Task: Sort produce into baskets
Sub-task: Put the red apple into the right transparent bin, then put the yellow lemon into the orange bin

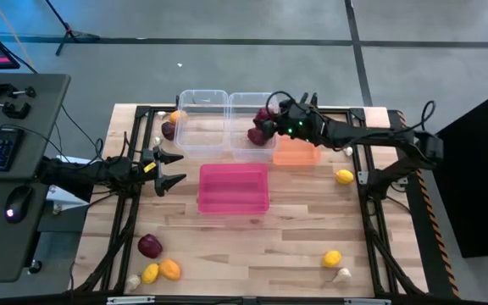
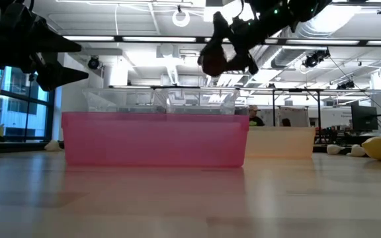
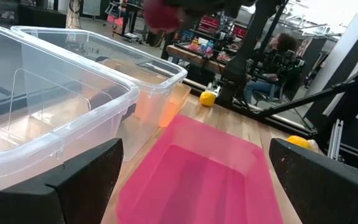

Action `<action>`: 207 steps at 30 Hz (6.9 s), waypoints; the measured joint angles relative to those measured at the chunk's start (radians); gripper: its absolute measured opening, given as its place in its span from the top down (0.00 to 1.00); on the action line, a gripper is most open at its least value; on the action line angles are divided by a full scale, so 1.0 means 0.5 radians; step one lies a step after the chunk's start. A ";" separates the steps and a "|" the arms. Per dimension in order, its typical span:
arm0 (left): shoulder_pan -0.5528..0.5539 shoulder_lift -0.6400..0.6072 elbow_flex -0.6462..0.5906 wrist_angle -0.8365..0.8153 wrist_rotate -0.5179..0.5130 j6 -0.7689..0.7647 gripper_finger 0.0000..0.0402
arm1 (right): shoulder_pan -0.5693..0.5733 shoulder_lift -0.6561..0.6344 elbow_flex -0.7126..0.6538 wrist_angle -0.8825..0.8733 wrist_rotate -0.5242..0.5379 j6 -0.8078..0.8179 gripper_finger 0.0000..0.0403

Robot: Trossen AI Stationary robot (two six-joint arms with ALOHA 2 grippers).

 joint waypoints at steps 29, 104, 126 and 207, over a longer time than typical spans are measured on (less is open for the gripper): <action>0.000 0.000 0.000 0.000 0.000 0.000 0.03 | -0.124 0.247 0.174 0.150 -0.498 -0.320 0.07; -0.001 0.000 0.000 0.000 0.000 -0.001 0.03 | 0.053 0.024 -0.690 -2.489 -0.357 -0.415 0.08; 0.000 0.000 0.000 0.000 0.000 -0.001 0.03 | 0.058 -0.086 -0.676 -2.569 -0.499 -0.444 0.69; 0.000 0.000 0.000 0.000 0.000 0.000 0.03 | 0.505 -0.715 0.212 -2.573 -0.570 0.441 0.06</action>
